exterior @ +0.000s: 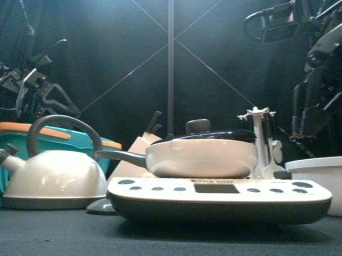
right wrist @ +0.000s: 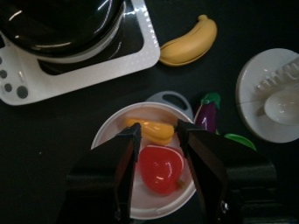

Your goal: Grab other squash half

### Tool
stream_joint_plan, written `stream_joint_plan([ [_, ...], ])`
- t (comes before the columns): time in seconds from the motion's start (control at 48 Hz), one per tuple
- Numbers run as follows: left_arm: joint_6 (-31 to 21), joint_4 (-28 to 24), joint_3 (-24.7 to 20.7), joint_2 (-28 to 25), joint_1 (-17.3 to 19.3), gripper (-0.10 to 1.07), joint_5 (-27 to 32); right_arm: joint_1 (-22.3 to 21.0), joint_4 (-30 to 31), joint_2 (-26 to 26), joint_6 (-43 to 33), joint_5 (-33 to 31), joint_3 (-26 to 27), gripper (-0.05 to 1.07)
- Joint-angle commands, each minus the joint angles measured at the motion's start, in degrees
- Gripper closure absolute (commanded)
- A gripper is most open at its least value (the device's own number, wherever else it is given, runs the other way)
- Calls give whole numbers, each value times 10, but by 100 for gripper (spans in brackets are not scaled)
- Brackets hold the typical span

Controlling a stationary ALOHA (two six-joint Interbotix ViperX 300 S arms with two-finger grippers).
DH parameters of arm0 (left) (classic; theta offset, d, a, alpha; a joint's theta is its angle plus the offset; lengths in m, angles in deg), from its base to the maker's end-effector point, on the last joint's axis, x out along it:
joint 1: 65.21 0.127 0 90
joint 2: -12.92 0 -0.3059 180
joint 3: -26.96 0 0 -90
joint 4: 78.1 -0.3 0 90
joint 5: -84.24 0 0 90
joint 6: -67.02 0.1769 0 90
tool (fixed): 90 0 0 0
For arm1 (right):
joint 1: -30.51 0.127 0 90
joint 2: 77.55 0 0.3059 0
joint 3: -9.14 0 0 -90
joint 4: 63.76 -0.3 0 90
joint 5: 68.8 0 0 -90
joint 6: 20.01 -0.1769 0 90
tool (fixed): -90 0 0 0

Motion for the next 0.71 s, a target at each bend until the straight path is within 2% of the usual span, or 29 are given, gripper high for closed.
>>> stream_joint_plan([
  [0.0, 0, -2, -11, -2, -2, -5, -3, 1, -10, 5, 9, 2, 9, 26],
  [0.208, -1, -2, -16, 2, -25, -5, -10, -3, -11, -15, 13, -1, 5, 26],
  [0.521, -4, 17, -19, 4, -134, -5, -42, -4, -2, -47, 14, 2, 3, 26],
  [0.688, -4, 19, -12, 4, -178, -5, -60, -4, 7, -64, 16, 2, 5, 26],
])
